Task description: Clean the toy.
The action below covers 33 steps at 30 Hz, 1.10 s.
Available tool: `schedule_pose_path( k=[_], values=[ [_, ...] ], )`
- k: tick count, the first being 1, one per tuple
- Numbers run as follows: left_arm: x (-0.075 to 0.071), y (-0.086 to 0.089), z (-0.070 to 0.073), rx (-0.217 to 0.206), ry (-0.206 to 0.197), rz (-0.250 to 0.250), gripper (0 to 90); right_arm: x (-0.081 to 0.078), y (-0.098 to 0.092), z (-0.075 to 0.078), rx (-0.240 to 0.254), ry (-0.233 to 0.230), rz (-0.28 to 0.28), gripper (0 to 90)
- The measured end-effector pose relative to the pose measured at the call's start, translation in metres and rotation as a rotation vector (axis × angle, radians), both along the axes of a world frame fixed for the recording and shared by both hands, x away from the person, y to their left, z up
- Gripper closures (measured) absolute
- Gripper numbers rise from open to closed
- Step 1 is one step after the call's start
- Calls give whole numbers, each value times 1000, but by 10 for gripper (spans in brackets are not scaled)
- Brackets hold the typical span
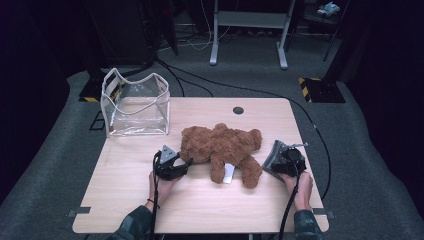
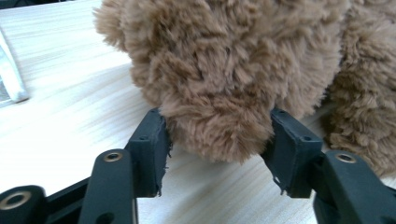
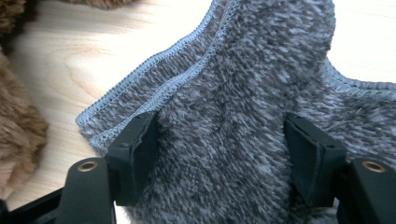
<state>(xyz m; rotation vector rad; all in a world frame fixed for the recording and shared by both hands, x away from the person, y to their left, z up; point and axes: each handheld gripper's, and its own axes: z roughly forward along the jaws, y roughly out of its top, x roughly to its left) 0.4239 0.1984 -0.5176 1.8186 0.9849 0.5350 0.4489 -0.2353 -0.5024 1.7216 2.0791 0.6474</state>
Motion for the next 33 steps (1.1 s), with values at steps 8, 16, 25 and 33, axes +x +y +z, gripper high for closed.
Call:
schedule_pose_path(
  k=[8, 16, 25, 33],
  values=[
    [-3, 0, -4, -27, -52, 5, 544, -1, 0, 0, 4, -7, -5, 374],
    [-4, -2, -6, -13, -49, 8, 611, -3, -3, 2, 10, -19, 12, 561],
    [-4, -3, -6, -3, -50, 12, 721, -7, -5, 4, 46, -32, 13, 769],
    [-4, -4, -6, -7, -47, 12, 738, -12, -9, 26, 79, -98, 33, 786]
  ],
)
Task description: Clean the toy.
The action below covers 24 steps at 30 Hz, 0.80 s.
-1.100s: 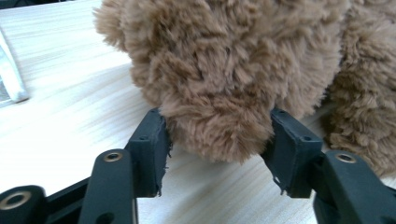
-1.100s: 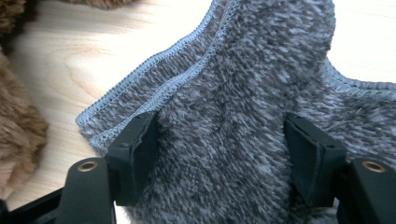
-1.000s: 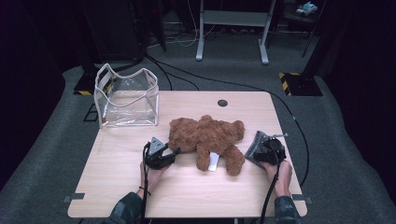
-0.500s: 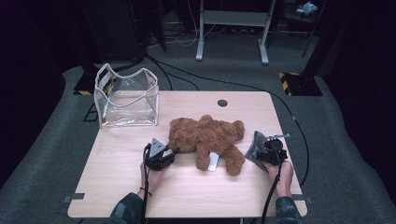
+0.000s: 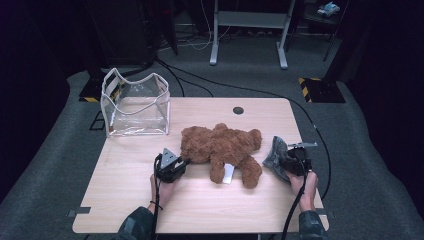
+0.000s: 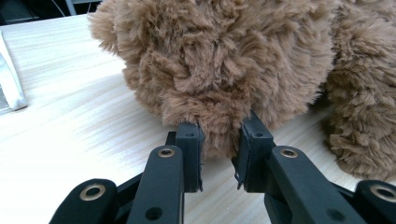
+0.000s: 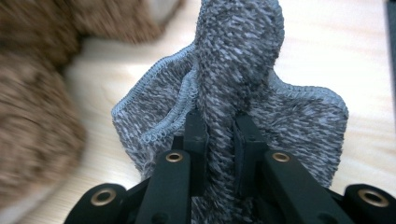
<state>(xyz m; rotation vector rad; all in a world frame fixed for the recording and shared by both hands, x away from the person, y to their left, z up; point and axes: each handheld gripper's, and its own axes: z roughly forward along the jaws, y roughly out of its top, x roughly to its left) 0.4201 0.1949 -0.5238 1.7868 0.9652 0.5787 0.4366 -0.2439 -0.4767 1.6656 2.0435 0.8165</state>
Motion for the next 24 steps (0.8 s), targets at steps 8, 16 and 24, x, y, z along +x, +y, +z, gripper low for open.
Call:
schedule_pose_path(
  k=[8, 16, 24],
  values=[
    [0, 0, 0, 8, -1, -2, 738, 0, 16, 46, -3, -88, 57, 784],
    [0, 0, 0, 9, -2, -2, 738, 8, 47, 84, -2, -147, 147, 779],
    [0, 0, 0, 9, -2, -2, 737, 19, 92, 106, 2, -156, 246, 776]
  ],
)
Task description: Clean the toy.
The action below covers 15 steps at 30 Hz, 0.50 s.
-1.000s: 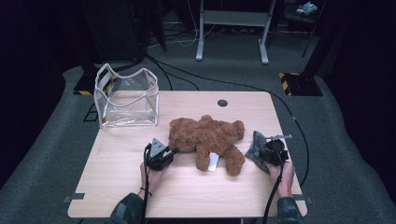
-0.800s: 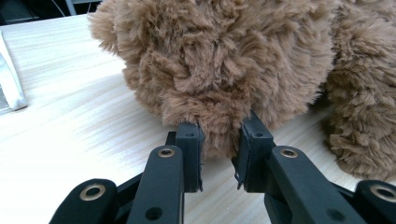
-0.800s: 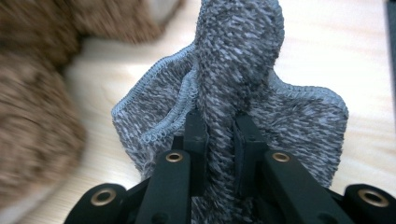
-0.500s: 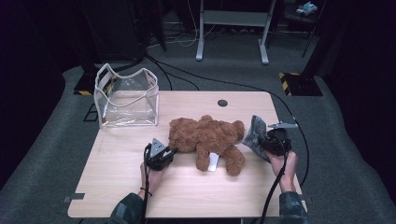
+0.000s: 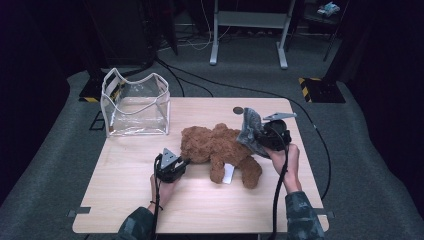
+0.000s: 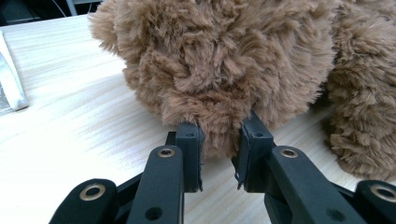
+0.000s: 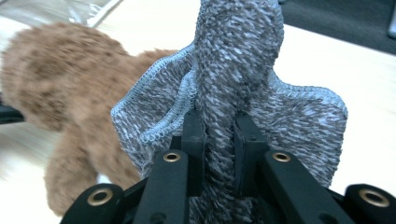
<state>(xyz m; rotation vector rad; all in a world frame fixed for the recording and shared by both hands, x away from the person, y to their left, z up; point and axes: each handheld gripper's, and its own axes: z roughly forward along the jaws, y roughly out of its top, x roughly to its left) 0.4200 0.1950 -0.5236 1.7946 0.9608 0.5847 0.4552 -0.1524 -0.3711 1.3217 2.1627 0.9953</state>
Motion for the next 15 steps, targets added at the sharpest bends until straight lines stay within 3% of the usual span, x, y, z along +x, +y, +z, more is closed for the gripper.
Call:
schedule_pose_path(
  k=[7, 15],
  values=[
    [0, 0, 0, 1, -6, 1, 737, 9, 40, 7, 14, 6, 80, 772],
    [-1, -1, 0, -6, -1, 0, 737, 21, 79, 0, 6, 21, 149, 768]
  ],
)
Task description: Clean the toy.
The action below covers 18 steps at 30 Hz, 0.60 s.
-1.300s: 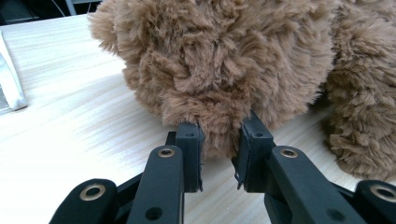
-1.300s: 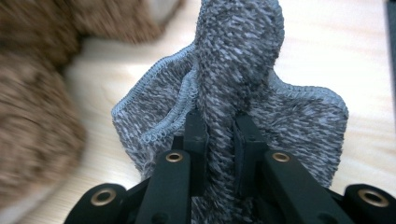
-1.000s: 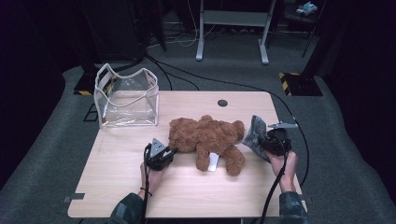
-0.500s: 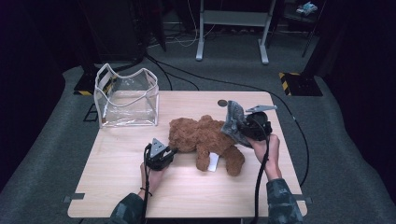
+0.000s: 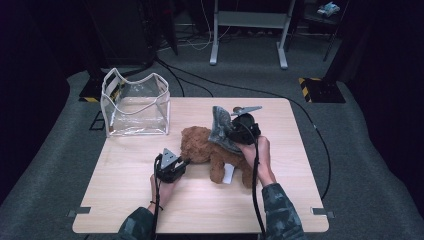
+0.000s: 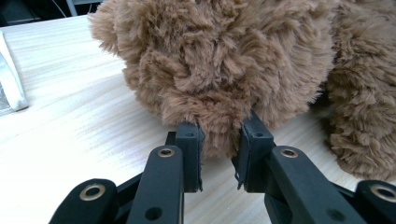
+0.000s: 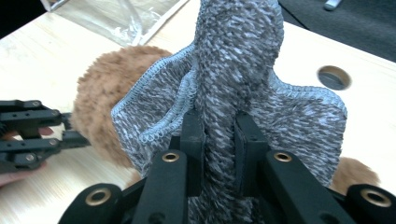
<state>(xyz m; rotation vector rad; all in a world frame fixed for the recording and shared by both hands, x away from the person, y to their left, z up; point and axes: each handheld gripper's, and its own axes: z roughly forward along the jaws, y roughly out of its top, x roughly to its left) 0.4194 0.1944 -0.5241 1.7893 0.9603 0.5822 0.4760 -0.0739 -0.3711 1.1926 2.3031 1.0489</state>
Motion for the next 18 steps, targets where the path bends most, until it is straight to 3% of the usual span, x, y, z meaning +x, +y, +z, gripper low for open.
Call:
schedule_pose_path(
  k=[6, 12, 18],
  values=[
    [0, -1, 0, -4, -1, 4, 737, 5, 21, -4, 31, 22, 29, 765],
    [0, 0, 0, 3, -11, 3, 737, 10, 40, -13, 0, 40, 60, 761],
    [0, 0, 0, 5, -8, 2, 737, 14, 39, -21, -41, 61, 41, 762]
  ],
)
